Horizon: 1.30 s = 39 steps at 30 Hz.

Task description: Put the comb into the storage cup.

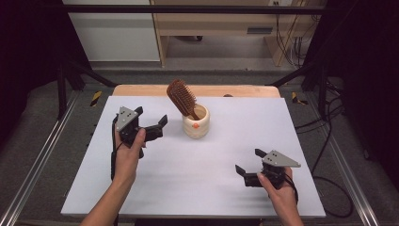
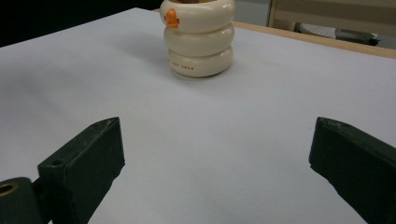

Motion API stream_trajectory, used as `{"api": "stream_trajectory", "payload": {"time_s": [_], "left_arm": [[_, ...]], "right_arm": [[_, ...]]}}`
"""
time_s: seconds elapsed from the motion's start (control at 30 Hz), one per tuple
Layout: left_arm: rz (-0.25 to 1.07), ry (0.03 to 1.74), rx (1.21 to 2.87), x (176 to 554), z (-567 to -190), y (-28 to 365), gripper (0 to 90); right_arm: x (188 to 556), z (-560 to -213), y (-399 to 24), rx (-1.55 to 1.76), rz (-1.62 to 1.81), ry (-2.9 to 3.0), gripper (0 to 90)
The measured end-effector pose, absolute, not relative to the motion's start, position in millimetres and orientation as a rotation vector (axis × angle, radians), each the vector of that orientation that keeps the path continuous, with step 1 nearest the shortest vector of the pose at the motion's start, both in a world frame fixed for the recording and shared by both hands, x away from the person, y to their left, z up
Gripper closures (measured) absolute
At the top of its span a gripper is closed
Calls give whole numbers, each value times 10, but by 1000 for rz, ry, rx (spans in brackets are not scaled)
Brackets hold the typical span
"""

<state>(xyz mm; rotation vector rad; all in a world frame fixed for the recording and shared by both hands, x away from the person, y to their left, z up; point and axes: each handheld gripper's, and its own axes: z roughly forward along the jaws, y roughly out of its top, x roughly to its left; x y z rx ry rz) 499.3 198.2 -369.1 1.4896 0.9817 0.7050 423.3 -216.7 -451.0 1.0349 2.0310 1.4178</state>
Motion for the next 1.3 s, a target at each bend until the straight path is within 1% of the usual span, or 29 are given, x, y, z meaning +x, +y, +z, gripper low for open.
{"api": "stream_trajectory", "payload": {"time_s": [0.2, 0.33, 0.43, 0.5, 0.8, 1.3], "left_arm": [[713, 979, 1502, 4928, -3707, 2025, 20], [754, 964, 1563, 4855, -3724, 2014, 22], [737, 963, 1566, 4787, -3736, 2006, 19], [747, 950, 1571, 4741, -3734, 2007, 20], [750, 932, 1545, 4589, -3743, 2112, 24], [749, 947, 1497, 4436, -3745, 2381, 24]], "right_arm": [[4237, -4509, -2187, 1056, 1426, 2014, 37], [4225, -4500, -2205, 1052, 1419, 2001, 39], [4233, -4494, -2221, 1058, 1428, 1991, 40], [4232, -4487, -2232, 1058, 1430, 1986, 44], [4227, -4472, -2303, 1076, 1452, 1955, 43], [4229, -4472, -2298, 1076, 1458, 1953, 43]]}}
